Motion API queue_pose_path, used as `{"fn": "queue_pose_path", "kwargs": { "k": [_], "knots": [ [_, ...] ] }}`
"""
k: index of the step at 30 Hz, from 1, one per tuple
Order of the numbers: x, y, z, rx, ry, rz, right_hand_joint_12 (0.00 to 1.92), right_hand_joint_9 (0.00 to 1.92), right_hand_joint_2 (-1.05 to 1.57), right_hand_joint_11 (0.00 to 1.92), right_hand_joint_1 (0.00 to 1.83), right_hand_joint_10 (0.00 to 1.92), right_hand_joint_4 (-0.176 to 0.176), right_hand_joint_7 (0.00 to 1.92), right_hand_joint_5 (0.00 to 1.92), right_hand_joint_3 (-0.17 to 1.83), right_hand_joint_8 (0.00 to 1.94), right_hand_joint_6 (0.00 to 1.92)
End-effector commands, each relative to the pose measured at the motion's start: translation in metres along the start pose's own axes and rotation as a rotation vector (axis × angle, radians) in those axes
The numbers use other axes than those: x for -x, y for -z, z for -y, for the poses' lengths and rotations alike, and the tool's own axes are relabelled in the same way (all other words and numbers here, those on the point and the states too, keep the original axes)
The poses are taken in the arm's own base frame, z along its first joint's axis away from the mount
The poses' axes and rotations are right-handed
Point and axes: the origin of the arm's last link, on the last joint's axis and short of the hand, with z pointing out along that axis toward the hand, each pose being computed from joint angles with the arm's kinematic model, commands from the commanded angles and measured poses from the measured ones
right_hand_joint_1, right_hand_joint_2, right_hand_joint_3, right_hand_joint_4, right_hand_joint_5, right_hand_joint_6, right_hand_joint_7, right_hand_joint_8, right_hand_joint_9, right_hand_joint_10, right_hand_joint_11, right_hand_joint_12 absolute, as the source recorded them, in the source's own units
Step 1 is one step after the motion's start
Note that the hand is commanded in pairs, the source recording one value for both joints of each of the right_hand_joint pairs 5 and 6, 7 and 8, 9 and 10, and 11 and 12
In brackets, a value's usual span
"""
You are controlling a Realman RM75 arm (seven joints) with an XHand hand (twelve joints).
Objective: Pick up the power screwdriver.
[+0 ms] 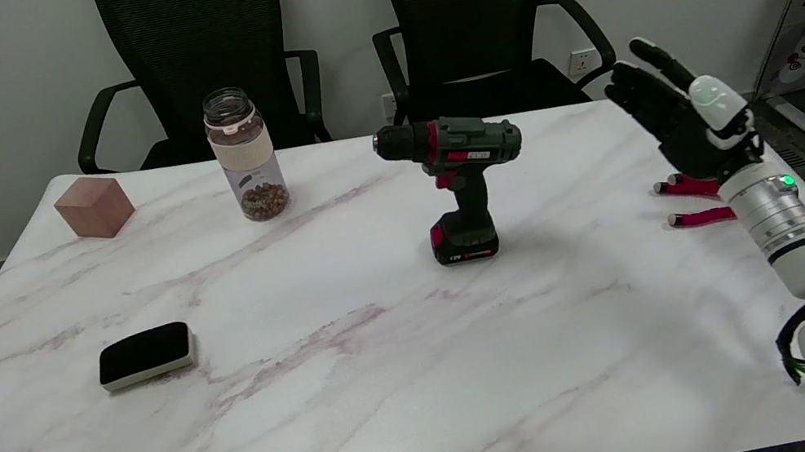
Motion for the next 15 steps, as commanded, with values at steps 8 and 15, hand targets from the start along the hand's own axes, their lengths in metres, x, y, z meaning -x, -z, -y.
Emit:
{"fn": "queue_pose_path", "kwargs": {
  "k": [8,15],
  "knots": [
    [0.062,-0.032,-0.063,0.139,-0.056,0.101,0.3,0.27,-0.05,0.3,0.91,0.27,0.143,0.46,0.46,0.86,0.46,0.46],
    [0.068,-0.032,-0.074,0.165,-0.048,0.111,0.3,0.27,-0.06,0.3,0.91,0.27,0.151,0.45,0.45,0.86,0.45,0.45]
  ]
}}
